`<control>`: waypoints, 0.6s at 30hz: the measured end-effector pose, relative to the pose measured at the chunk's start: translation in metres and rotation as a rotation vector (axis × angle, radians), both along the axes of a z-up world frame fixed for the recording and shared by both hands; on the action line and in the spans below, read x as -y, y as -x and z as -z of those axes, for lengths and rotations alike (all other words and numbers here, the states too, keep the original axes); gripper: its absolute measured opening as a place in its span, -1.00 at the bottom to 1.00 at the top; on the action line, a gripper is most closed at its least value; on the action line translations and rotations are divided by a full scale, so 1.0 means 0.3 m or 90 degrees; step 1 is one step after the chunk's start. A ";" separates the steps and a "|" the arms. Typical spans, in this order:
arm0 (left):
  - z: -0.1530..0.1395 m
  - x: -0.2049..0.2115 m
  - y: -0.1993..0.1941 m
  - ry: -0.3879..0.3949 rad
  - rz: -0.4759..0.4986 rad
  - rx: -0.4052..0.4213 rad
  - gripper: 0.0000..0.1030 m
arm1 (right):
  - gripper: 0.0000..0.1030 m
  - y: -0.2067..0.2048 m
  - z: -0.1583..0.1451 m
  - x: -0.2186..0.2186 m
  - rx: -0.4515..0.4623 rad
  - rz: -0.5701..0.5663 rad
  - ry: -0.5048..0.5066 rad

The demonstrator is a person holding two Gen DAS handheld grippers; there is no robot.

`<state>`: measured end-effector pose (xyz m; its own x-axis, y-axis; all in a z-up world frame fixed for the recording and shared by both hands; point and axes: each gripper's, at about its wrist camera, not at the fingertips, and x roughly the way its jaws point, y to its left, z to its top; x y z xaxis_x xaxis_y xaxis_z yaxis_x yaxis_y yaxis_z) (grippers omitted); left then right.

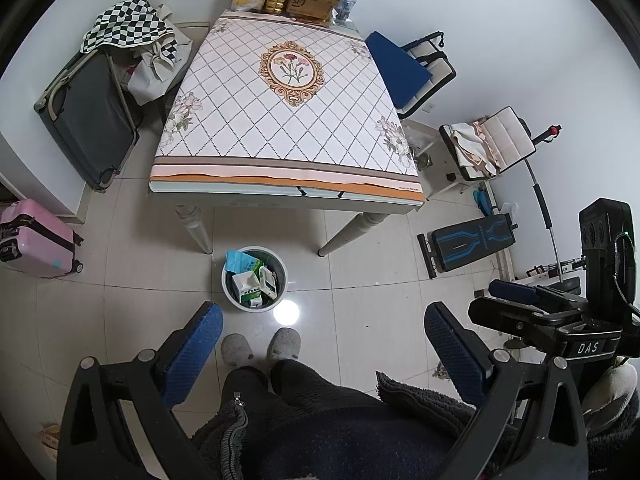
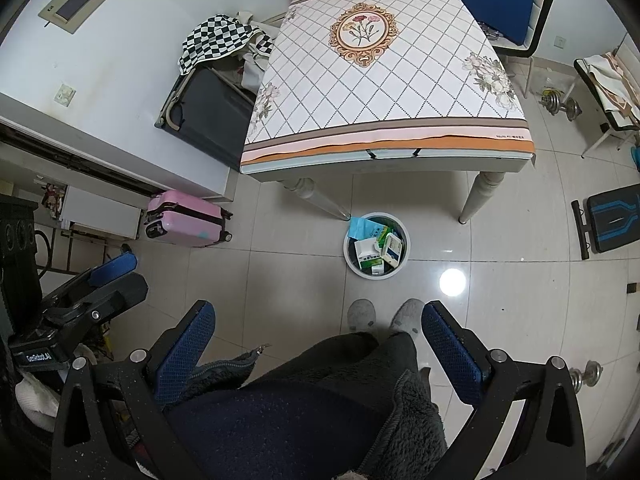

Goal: Collect trash

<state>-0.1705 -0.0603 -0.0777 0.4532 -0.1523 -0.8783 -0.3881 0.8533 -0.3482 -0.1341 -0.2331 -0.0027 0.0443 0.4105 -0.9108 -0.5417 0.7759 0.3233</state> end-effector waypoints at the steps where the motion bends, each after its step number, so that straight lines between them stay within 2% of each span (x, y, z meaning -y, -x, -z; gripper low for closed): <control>1: -0.002 0.002 -0.003 0.000 -0.002 0.000 1.00 | 1.00 0.000 0.000 0.000 0.000 -0.001 0.000; 18: 0.008 0.009 0.003 0.000 -0.012 -0.005 1.00 | 1.00 -0.013 0.000 -0.001 -0.005 -0.009 0.004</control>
<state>-0.1715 -0.0630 -0.0801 0.4498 -0.1441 -0.8814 -0.4068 0.8455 -0.3459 -0.1302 -0.2327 -0.0026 0.0317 0.4053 -0.9136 -0.5507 0.7699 0.3224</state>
